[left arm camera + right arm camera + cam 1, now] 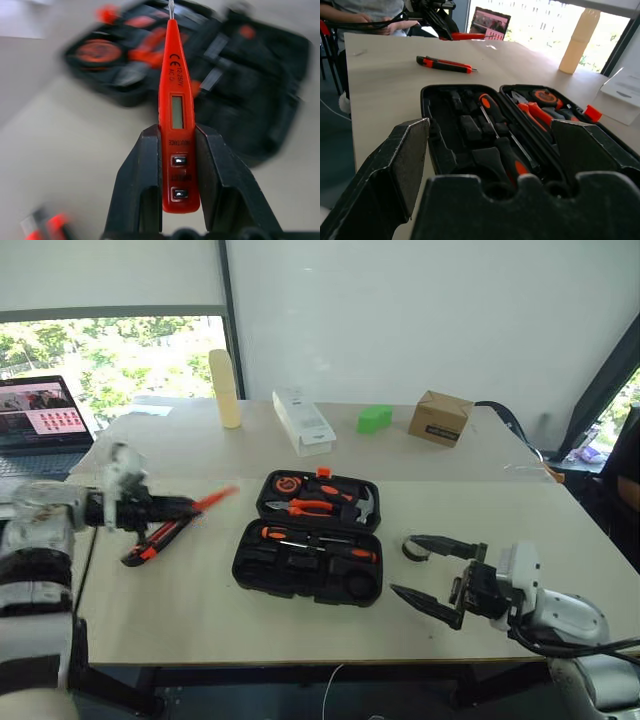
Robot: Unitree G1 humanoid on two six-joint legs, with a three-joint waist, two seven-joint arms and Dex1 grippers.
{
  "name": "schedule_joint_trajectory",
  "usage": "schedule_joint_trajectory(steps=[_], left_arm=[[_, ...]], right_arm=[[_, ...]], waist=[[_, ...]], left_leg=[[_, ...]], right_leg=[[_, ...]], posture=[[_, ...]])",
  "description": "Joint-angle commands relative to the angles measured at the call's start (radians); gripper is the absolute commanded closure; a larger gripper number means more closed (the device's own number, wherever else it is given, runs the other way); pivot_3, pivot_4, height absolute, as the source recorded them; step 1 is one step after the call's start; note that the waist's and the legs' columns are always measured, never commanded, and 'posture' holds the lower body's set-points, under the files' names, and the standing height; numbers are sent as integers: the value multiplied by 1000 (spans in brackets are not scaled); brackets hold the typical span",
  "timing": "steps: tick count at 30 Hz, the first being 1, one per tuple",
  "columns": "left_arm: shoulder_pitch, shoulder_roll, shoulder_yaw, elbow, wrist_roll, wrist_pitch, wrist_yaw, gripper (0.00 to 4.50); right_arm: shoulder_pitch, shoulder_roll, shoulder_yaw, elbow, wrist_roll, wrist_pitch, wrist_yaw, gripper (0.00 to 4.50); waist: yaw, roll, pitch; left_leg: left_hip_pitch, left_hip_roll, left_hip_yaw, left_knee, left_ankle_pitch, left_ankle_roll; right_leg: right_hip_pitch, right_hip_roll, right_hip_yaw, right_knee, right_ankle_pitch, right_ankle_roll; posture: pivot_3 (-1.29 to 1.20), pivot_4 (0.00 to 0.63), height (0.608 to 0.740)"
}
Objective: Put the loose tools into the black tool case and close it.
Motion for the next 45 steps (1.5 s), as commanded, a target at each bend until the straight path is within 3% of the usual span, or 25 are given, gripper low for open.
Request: schedule_joint_trajectory(steps=[1, 6, 16, 27, 37, 45], left_arm=[[0, -21, -58, -158, 6, -14, 4, 4041], [-34, -121, -133, -181, 115, -22, 100, 4041], [-69, -207, -212, -130, 247, 27, 186, 4041], [-80, -218, -255, -83, 343, 23, 225, 4041], [-134, -213, -306, 51, 420, -143, 205, 4041], [-190, -272, -362, 154, 468, -215, 171, 4041]], right_arm=[[5, -6, -28, -46, 22, -8, -7, 0], [23, 16, -9, -80, 20, 0, -34, 0], [38, 29, 0, -105, 18, 1, -64, 0], [57, 33, -2, -127, 22, 2, -87, 0], [62, 34, 3, -128, 20, 3, -92, 0], [50, 43, 13, -118, 11, -5, -92, 0]], waist=[[5, 0, 0], [14, 0, 0], [15, 0, 0], [14, 0, 0], [15, 0, 0], [19, 1, -1]], left_leg=[[0, 0, 0, 1, -2, 3], [1, 0, 0, 2, -2, 4], [0, -1, 0, 6, -3, 5], [-1, 0, -1, 8, -3, 6], [0, 0, -1, 9, -3, 6], [2, -1, -1, 9, -3, 6]], right_leg=[[0, 0, 1, 0, 0, 0], [1, 1, 1, -1, 0, 0], [1, 2, 1, -1, 0, 0], [1, 2, 0, -1, 0, 0], [1, 2, 1, -1, 0, 0], [4, 2, 1, 0, 0, 0]], posture=[[0, 150, 740], [0, 150, 740], [0, 150, 740], [0, 150, 740], [0, 150, 740], [0, 150, 740]])
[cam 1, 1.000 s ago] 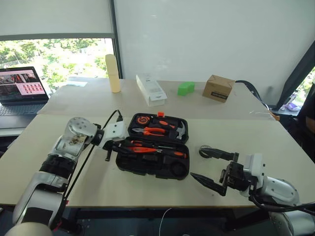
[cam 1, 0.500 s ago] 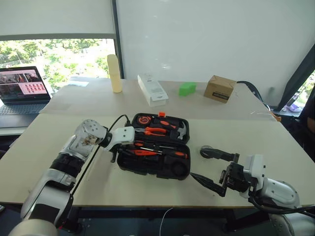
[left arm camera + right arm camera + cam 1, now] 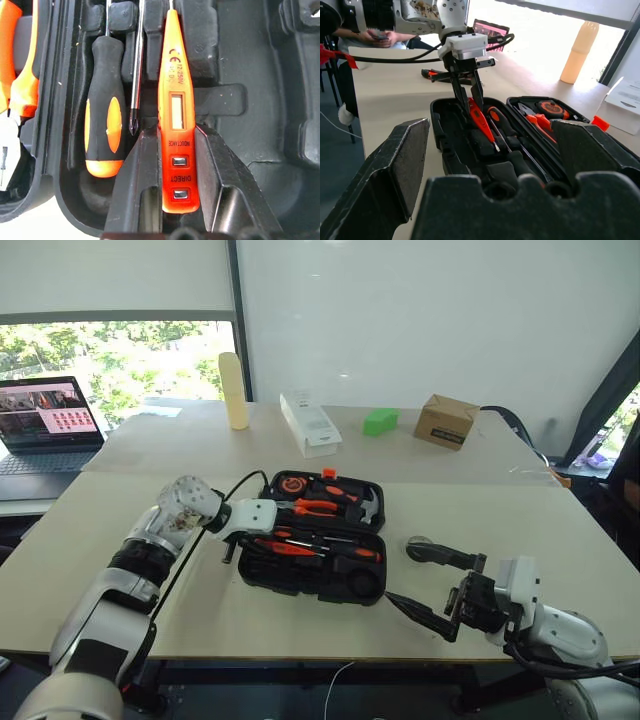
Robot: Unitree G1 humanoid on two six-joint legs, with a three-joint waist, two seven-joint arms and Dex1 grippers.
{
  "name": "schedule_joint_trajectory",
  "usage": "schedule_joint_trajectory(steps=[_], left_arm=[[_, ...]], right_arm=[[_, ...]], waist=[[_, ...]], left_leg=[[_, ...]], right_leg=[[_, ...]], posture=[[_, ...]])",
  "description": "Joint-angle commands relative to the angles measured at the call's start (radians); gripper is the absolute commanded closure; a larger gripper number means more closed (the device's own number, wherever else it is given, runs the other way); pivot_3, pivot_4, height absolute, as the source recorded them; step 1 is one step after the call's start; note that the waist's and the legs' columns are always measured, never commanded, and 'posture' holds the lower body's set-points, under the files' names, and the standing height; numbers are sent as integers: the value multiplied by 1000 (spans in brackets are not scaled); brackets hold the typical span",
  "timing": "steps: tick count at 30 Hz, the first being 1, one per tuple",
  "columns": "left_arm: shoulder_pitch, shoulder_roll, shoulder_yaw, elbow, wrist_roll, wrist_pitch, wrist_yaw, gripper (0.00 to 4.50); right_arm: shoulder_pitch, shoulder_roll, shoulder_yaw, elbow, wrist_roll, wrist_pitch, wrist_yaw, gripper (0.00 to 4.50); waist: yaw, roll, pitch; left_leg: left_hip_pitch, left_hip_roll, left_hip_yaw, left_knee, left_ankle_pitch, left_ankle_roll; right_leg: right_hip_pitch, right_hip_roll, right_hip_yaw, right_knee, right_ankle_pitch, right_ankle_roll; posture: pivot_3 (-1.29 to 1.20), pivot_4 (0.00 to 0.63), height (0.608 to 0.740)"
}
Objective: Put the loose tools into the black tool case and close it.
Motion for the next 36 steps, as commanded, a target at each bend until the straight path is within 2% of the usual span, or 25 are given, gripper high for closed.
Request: schedule_joint_trajectory(steps=[1, 6, 8, 10, 13, 14, 21, 24, 31, 36], left_arm=[[-8, -29, -45, 43, 49, -2, -21, 4041], [-17, -41, -59, 66, 93, 79, -5, 4041], [-20, -38, -53, 63, 94, 98, -8, 3027], [-22, -46, -24, 49, 61, 108, -10, 2452], [-36, -36, 3, 0, 31, 66, -36, 1267], [-42, -30, 13, -27, 16, 65, -57, 1081], [-38, -19, 100, -191, -125, 190, -131, 1081], [-20, -4, 110, -176, -127, 172, -114, 1797], [34, -21, 115, -79, -104, 122, 2, 4447], [52, -43, 115, -38, -94, 105, 69, 4447]], right_arm=[[-15, 4, -8, -16, 12, -8, -5, 0], [-27, 9, -8, -11, 9, -8, -9, 0], [-32, 10, -6, -7, 8, -7, -9, 0], [-35, 12, -6, -3, 8, -8, -8, 0], [-34, 12, -6, 1, 9, -10, -5, 0], [-33, 11, -7, 2, 9, -10, -3, 0], [-27, 11, -6, 16, 10, -14, 8, 0], [-30, 14, 1, 20, 8, -15, 8, 0], [-31, 20, 9, 21, 6, -17, 12, 0], [-36, 18, 9, 27, 8, -17, 15, 0]], waist=[[3, 0, 0], [10, 2, -1], [10, 4, -2], [5, 4, -3], [-2, 5, -3], [-2, 5, -3], [-3, 5, -3], [-3, 5, -3], [-4, 5, -3], [1, 5, -3]], left_leg=[[0, 0, 0, 0, 0, 0], [0, 0, 0, 1, 0, 1], [1, 0, 0, 1, 0, 1], [1, 0, 0, 1, -1, 1], [1, 0, 0, 0, -1, 1], [1, 0, 0, 0, -1, 1], [-8, 0, -1, 2, -1, 2], [-7, 0, -1, 2, -2, 3], [-6, 0, -1, 2, -2, 3], [-8, -1, -3, 3, -2, 3]], right_leg=[[0, 0, 0, 0, 0, 0], [1, 0, 0, 0, 0, 0], [2, 0, 0, 0, 0, 0], [1, 0, 1, 0, 0, 0], [0, 0, 1, 0, 0, 0], [0, 0, 1, 0, 0, 0], [-5, 0, 0, 2, 0, 2], [-4, 0, 0, 1, 0, 2], [-4, 0, 0, 2, 0, 2], [-4, 0, -1, 1, 1, 2]], posture=[[0, 150, 740], [0, 150, 740], [0, 150, 740], [0, 150, 740], [0, 150, 740], [0, 150, 740], [0, 150, 740], [0, 150, 740], [0, 150, 740], [0, 150, 740]])
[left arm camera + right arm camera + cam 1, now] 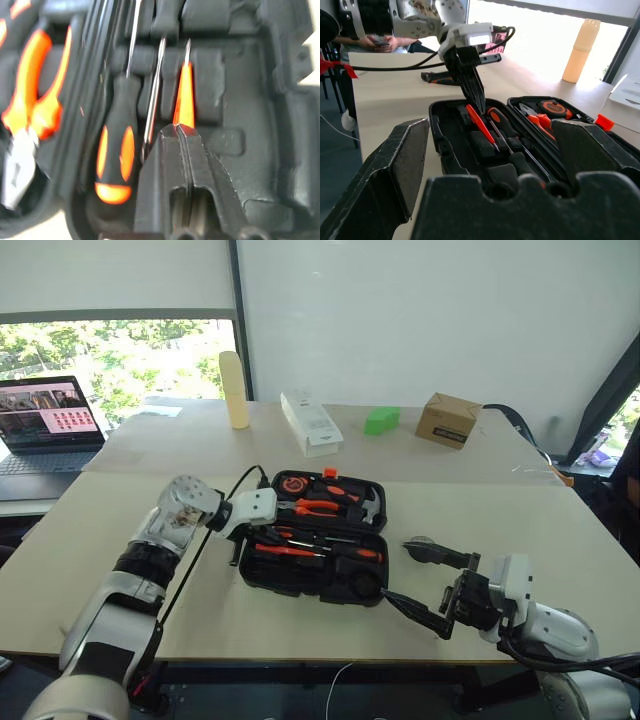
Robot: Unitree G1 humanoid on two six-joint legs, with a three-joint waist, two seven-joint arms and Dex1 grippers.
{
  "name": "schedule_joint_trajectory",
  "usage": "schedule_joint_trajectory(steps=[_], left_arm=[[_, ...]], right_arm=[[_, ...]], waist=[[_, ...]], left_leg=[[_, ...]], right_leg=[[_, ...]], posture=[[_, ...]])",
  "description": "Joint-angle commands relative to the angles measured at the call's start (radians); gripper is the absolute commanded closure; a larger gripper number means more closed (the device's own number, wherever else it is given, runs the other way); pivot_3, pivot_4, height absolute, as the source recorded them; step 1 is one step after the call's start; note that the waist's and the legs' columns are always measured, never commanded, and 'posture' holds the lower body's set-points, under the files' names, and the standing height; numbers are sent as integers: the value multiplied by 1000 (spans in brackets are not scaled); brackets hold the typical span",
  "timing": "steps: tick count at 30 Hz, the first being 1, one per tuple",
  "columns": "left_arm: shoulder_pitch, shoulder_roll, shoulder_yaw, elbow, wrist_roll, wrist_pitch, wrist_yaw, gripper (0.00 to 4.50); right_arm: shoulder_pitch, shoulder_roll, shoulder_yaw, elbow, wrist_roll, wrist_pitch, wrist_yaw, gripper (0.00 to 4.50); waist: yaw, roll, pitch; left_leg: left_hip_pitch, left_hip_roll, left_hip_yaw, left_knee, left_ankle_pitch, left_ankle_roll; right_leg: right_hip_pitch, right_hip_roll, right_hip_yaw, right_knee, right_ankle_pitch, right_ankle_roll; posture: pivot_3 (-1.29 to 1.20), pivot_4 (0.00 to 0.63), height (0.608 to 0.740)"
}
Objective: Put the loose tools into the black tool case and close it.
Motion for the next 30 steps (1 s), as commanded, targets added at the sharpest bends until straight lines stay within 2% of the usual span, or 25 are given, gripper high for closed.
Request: schedule_joint_trajectory(steps=[1, 12, 22, 30], left_arm=[[2, -6, 13, 4, 4, -18, 28, 4447], [52, -2, -1, -55, 2, 15, 14, 4447], [92, -8, -26, -45, 51, 32, 77, 4447], [137, -19, -12, -118, 32, 50, 119, 4447]], right_arm=[[-15, -2, -12, -7, 9, -17, 6, 0], [-19, 0, -9, -2, 10, -15, 14, 0], [-22, 10, -3, 5, 3, -20, 6, 0], [-24, 18, -1, 17, -8, -29, -4, 0]], waist=[[-1, 0, 0], [-4, 0, 0], [-6, 0, 0], [-5, 2, -1]], left_leg=[[0, -1, 0, 0, 0, 0], [1, -2, 0, -1, 0, 0], [2, -2, 0, -1, 0, 0], [4, -2, 0, -1, 0, 0]], right_leg=[[0, 0, 0, 0, 0, 0], [0, 0, 0, 0, 0, 0], [1, 0, 0, 0, 0, 0], [3, 0, 1, 0, 0, 0]], posture=[[0, 150, 740], [0, 150, 740], [0, 150, 740], [0, 150, 740]])
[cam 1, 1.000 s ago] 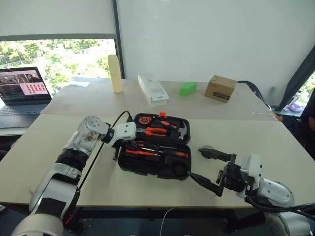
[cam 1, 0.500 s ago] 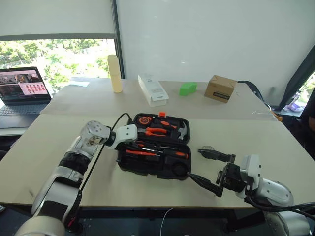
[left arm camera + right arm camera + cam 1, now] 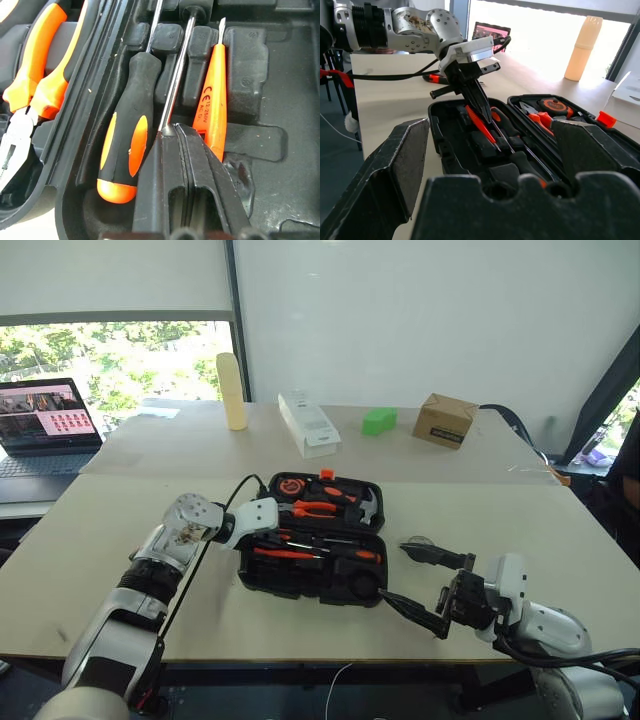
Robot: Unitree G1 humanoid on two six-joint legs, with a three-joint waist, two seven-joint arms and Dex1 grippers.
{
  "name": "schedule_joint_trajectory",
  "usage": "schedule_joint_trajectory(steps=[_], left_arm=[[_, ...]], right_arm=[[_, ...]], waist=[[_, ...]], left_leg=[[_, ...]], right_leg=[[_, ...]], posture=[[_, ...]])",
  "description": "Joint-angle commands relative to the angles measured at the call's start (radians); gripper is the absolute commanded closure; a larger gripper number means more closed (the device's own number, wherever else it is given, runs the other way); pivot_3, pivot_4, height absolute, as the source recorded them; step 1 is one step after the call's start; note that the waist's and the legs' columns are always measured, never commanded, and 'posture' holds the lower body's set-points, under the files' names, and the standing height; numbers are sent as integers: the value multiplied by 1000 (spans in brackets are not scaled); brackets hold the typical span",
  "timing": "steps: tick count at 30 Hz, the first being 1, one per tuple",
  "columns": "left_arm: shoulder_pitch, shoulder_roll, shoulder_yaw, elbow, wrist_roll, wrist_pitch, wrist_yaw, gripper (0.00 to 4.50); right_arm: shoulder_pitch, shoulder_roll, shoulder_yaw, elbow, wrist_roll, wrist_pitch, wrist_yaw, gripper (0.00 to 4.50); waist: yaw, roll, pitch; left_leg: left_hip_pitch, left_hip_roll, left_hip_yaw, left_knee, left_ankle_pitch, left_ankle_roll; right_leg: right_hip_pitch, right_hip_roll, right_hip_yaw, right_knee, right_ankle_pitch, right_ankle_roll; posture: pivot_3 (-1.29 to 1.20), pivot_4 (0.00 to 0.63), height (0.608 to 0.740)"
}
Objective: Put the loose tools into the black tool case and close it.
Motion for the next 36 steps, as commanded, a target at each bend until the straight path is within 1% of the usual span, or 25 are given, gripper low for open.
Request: schedule_joint_trajectory(steps=[1, 4, 8, 11, 18, 21, 25, 27, 36], left_arm=[[48, -14, 0, -46, -10, 18, 9, 4447], [51, -18, 29, -66, -37, 19, 14, 4447], [57, -27, 89, -106, -109, 3, 12, 4447], [69, -26, 103, -131, -131, 24, 16, 4447], [95, 0, 73, -115, -84, 33, 37, 4447], [103, 0, 67, -119, -93, 42, 12, 4447], [115, 7, 57, -121, -77, 46, 19, 4447], [126, 16, 45, -128, -63, 67, 17, 4447], [185, 28, 31, -192, -51, 62, 23, 4447]], right_arm=[[-9, 5, -14, -14, -6, -30, -7, 0], [-8, 8, -16, -11, -8, -31, -8, 0], [-11, 14, -13, -5, -12, -34, -8, 0], [-13, 18, -11, -2, -13, -35, -8, 0], [-12, 26, -2, -6, -16, -35, -10, 0], [-14, 23, -6, -3, -15, -34, -7, 0], [-11, 21, -10, 0, -15, -36, -6, 0], [-10, 21, -11, 1, -16, -37, -5, 0], [-14, 22, -10, 13, -21, -50, -6, 0]], waist=[[1, 1, -1], [1, 1, -1], [1, 1, -1], [1, 1, -1], [1, 1, -1], [1, 1, -1], [1, 1, -1], [1, 1, -1], [1, 4, -2]], left_leg=[[0, 0, 0, 0, 0, 0], [0, 1, 0, 0, 0, 0], [0, 0, 0, 0, 0, 0], [-1, 0, 0, 0, 0, 0], [-1, 0, 0, 0, 0, 0], [0, 0, 0, 0, 0, 0], [0, 0, 0, 0, 0, 0], [0, 0, 0, 0, 0, 0], [2, 0, 0, 0, 0, 0]], right_leg=[[0, 0, 0, 0, 0, 0], [0, 0, 0, 0, 0, 0], [0, 0, 0, 0, 0, 0], [-1, 0, 0, 0, 0, 0], [-1, 0, 0, 0, 0, 0], [-1, 0, 0, 0, 0, 0], [0, 0, 0, 0, 0, 0], [0, 0, 0, 0, 0, 0], [1, 0, 1, -1, 0, 0]], posture=[[0, 150, 740], [0, 150, 740], [0, 150, 740], [0, 150, 740], [0, 150, 740], [0, 150, 740], [0, 150, 740], [0, 150, 740], [0, 150, 740]])
